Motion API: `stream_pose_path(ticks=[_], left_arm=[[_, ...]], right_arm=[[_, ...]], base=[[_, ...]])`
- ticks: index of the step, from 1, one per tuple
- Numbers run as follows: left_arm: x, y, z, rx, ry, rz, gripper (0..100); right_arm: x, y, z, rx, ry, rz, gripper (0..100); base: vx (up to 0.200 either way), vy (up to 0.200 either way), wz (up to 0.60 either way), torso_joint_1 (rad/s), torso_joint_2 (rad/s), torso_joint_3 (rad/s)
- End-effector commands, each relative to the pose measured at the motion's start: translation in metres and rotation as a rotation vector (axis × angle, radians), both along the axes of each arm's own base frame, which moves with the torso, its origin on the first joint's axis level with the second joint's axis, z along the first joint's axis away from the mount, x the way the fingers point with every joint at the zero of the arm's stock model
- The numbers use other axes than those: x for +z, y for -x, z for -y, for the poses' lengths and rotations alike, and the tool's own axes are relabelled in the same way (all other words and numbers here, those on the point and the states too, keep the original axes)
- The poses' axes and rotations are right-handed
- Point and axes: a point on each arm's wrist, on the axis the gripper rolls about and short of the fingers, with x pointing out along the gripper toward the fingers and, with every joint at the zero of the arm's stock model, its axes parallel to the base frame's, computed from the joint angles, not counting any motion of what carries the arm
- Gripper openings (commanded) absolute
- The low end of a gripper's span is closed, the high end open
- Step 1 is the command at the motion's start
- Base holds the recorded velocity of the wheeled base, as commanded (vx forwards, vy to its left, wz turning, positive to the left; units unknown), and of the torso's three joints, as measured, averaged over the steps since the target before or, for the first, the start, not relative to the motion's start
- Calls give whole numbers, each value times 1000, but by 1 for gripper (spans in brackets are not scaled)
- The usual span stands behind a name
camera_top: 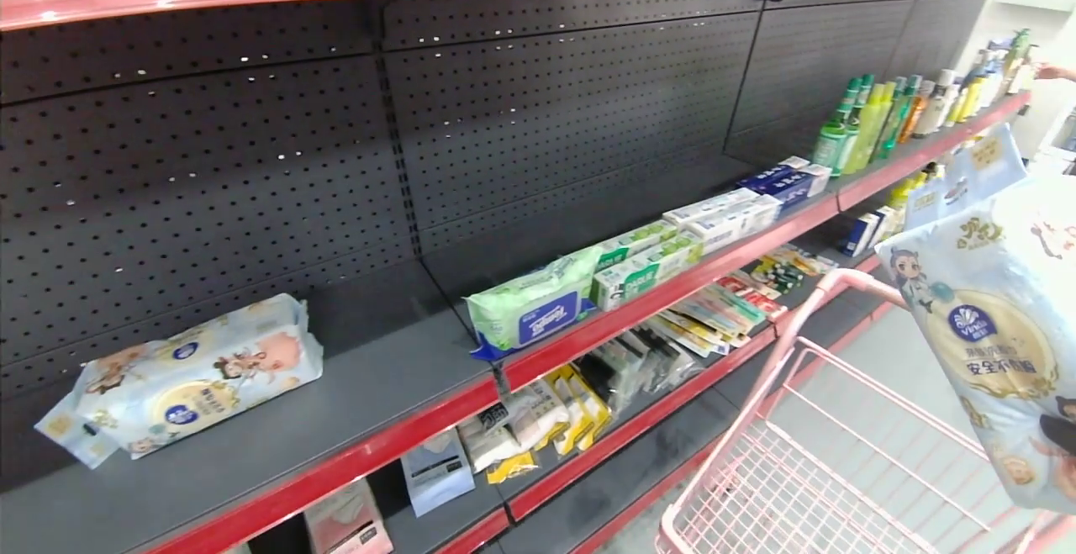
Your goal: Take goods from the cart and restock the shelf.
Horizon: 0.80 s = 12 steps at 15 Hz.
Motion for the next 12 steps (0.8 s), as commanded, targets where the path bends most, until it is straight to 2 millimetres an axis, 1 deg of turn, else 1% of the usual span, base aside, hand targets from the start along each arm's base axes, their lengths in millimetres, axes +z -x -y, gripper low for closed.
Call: stream_pose_path(ticks=[1, 6, 9, 11, 12], left_arm=[[0, 0, 0, 0, 0, -1, 100], [0, 0, 0, 0, 0, -1, 100], [0, 0, 0, -3, -1, -1, 100], [1, 0, 0, -20, -8, -1, 100], [2, 0, 1, -47, -7, 2, 100]], right_arm=[[1, 4, 0, 0, 0, 16, 0], [1, 11, 1, -1, 0, 47, 0], [2, 32, 2, -2, -2, 129, 0], [-13, 59, 3, 5, -8, 214, 0], [-23, 68, 3, 4, -15, 241, 0]], base=[[0, 0, 600, 2, -2, 7], [0, 0, 600, 0, 1, 1], [0, 0, 0, 0, 0, 0], [0, 0, 0, 0, 0, 0], [0, 0, 0, 0, 0, 0]])
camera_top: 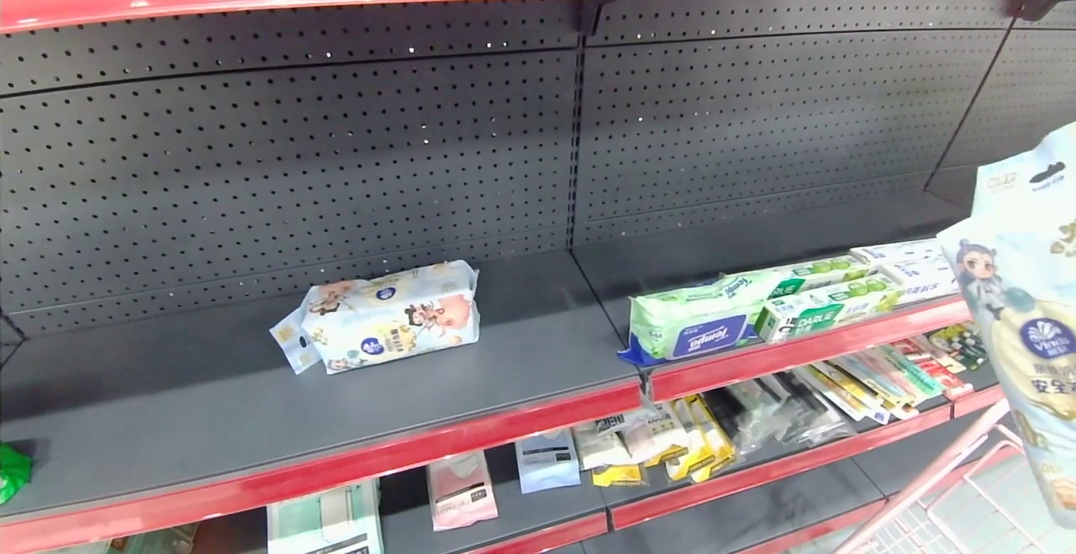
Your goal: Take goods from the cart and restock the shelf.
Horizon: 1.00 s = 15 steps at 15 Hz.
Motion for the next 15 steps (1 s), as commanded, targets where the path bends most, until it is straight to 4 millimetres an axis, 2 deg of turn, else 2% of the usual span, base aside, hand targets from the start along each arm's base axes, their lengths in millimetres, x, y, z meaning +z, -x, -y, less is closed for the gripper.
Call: stream_pose_path(ticks=[1, 2, 3, 4, 5, 6, 8, 9, 12, 14, 15], left_arm=[[27, 7, 2, -28, -19, 80, 100], [88, -10, -1, -30, 34, 18, 100], [123, -29, -4, -24, 119, 7, 100], [141, -55, -10, -2, 135, -56, 100], [145, -82, -17, 78, 119, -143, 100], [137, -101, -22, 112, 85, -243, 100], [132, -118, -24, 47, 2, -332, 100], [131, -143, -27, -129, -100, -413, 100], [117, -209, -55, -366, -286, -549, 100], [104, -240, -61, -500, -359, -579, 100], [100, -252, -58, -551, -369, -587, 100]], right_arm=[[-23, 36, 2, 11, -14, 131, 0], [-28, 44, 2, 21, -11, 166, 0], [-34, 48, 3, 15, -11, 183, 0], [-39, 49, 3, -15, -6, 185, 0], [-42, 50, 2, -51, 0, 183, 0], [-41, 50, 2, -64, -11, 189, 0], [-46, 53, 2, -67, -12, 193, 0], [-54, 54, 2, -63, -6, 185, 0], [-54, 53, 2, -65, 4, 180, 0], [-56, 53, 2, -63, 14, 178, 0], [-56, 53, 2, -61, 17, 178, 0]], base=[[0, 0, 0, 0, 0, 0], [0, 0, 0, 0, 0, 0], [0, 0, 0, 0, 0, 0], [0, 0, 0, 0, 0, 0], [0, 0, 0, 0, 0, 0], [0, 0, 0, 0, 0, 0], [0, 0, 0, 0, 0, 0], [0, 0, 0, 0, 0, 0], [0, 0, 0, 0, 0, 0], [0, 0, 0, 0, 0, 0], [0, 0, 0, 0, 0, 0]])
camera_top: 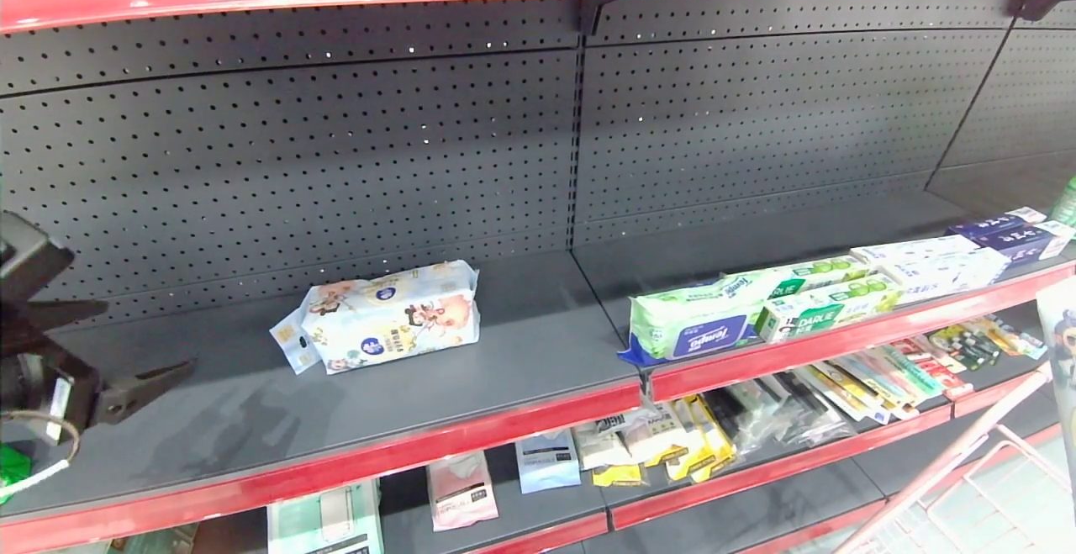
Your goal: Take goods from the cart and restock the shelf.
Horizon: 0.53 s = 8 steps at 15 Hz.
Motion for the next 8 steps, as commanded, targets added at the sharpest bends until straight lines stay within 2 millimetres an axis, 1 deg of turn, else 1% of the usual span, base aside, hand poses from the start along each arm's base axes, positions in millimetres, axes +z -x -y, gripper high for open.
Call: stream_pose_path(ticks=[1, 4, 6, 8], left_arm=[[-27, -69, -10, -160, 4, -135, 100], [-34, -103, -3, -245, -16, -194, 100], [-47, -122, -2, -305, -53, -232, 100], [-55, -145, -1, -346, -84, -230, 100]], right_arm=[[-1, 0, 0, 0, 3, -2, 0], [-6, -2, 0, 1, 9, -20, 0], [-7, -2, 0, 3, 29, -26, 0], [-9, -2, 0, 3, 32, -32, 0]], base=[[0, 0, 0, 0, 0, 0], [0, 0, 0, 0, 0, 0], [0, 0, 0, 0, 0, 0], [0, 0, 0, 0, 0, 0]])
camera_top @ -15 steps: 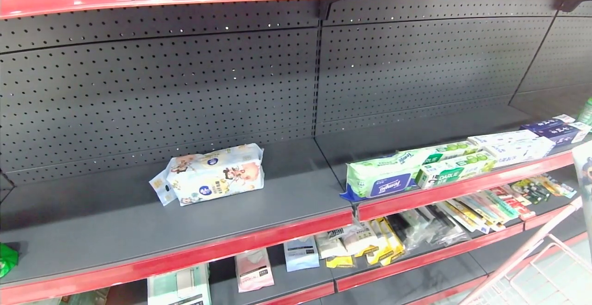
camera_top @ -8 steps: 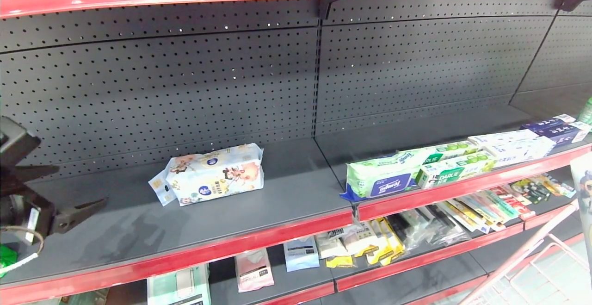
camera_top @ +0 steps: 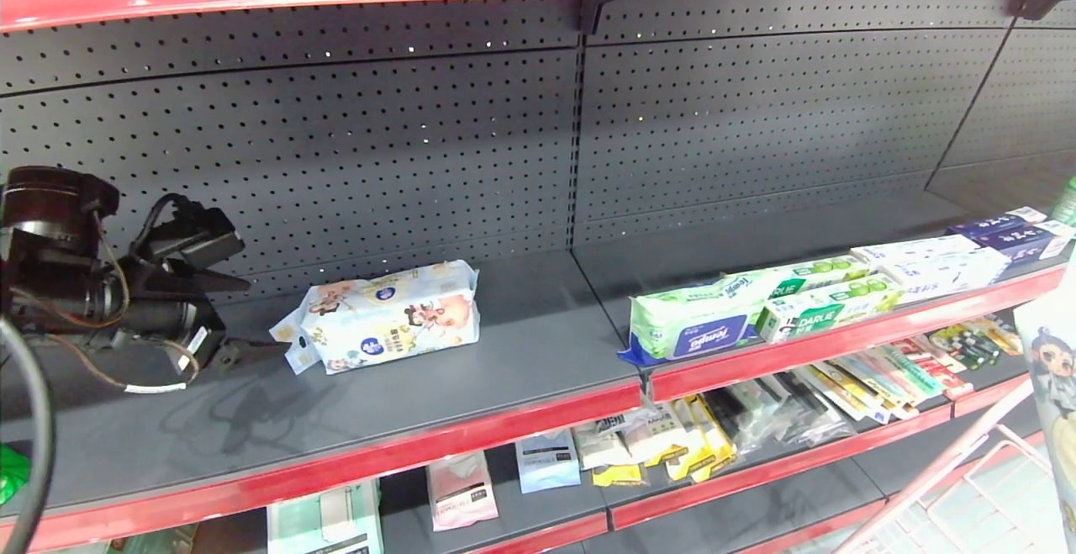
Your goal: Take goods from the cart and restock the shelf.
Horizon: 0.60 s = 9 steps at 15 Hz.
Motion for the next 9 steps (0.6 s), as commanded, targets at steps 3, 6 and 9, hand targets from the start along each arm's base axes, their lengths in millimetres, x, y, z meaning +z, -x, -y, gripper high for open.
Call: stream_pose_path(ticks=[3, 6, 9], left_arm=[[-28, -53, 11, -81, -9, -59, 100], [-27, -68, 19, -109, -7, -81, 100], [-33, -93, 24, -140, -4, -76, 100]], right_arm=[[-7, 0, 0, 1, 13, -12, 0], [-14, 1, 0, 3, 26, -14, 0], [-16, 0, 0, 2, 31, -21, 0]], base=[[0, 0, 0, 0, 0, 0], [0, 0, 0, 0, 0, 0], [0, 0, 0, 0, 0, 0]])
